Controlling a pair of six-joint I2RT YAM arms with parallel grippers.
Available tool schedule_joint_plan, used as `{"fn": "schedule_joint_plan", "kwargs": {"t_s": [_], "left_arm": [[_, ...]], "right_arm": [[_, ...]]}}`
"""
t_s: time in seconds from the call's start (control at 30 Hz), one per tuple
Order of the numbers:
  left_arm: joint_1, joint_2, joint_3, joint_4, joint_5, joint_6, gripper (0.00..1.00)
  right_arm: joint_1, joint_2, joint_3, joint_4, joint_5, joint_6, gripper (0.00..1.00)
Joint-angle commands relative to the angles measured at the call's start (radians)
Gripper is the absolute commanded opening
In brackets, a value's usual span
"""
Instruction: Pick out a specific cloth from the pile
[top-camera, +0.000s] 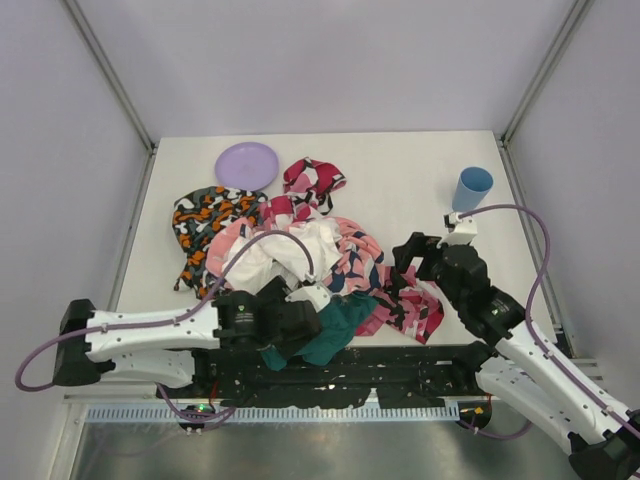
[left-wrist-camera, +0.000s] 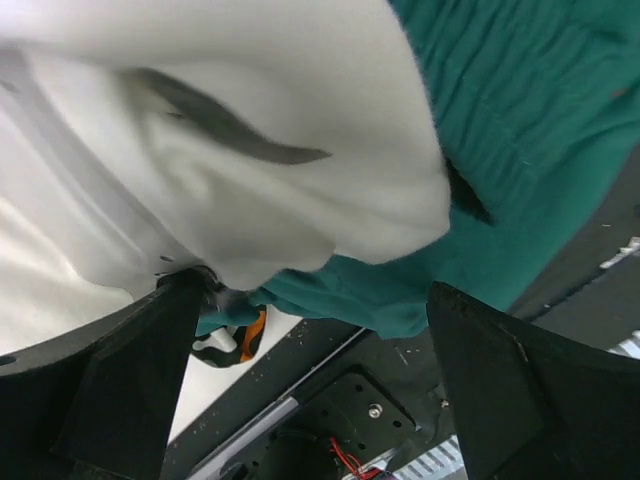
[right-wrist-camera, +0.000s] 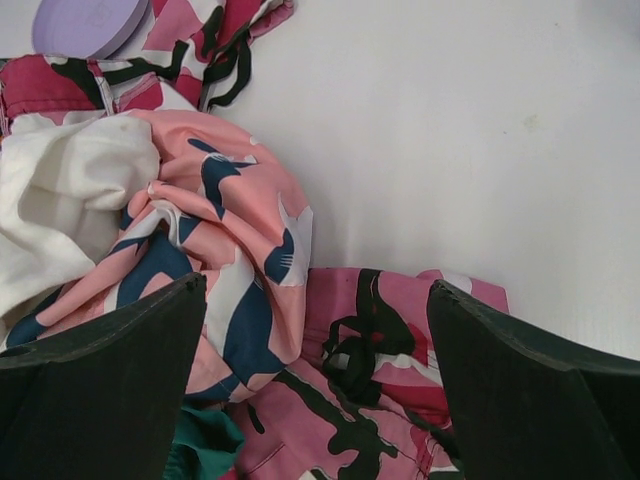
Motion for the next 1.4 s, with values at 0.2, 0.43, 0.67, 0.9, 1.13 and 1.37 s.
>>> {"fn": "schedule_joint_plan", "kwargs": {"t_s": [0.2, 0.43, 0.67, 0.9, 1.13, 1.37], "left_arm": [[0.15, 0.103, -0.225, 0.374, 0.067, -0.133, 1.0], [0.184, 0.323, -0.239, 0.459, 0.139, -0.14, 1.0], [0.241, 0.566, -0.152, 0.425, 0.201, -0.224, 0.43], [0.257, 0.396, -0.043, 0.349, 0.123, -0.238, 0.0], [0.432, 0.171, 0.137, 0.335, 0.008, -0.111, 0.0], [0.644, 0.14, 0.293, 0.279, -0.025, -0.049, 0.0]], "right_arm": [[0.004, 0.001, -0.025, 0.072, -0.046, -0.022, 0.95], [0.004, 0.015, -0.022, 0.071, -0.041, -0.025, 0.95], [0.005, 0.015, -0.02, 0.066, -0.05, -0.034, 0.95], [0.004, -0.009, -0.016, 0.028, -0.063, -0.06, 0.95], [0.004, -0.068, -0.068, 0.081, -0.165, -0.076, 0.95], [0.008, -0.132, -0.152, 0.169, -0.404, -0.102, 0.95]]}}
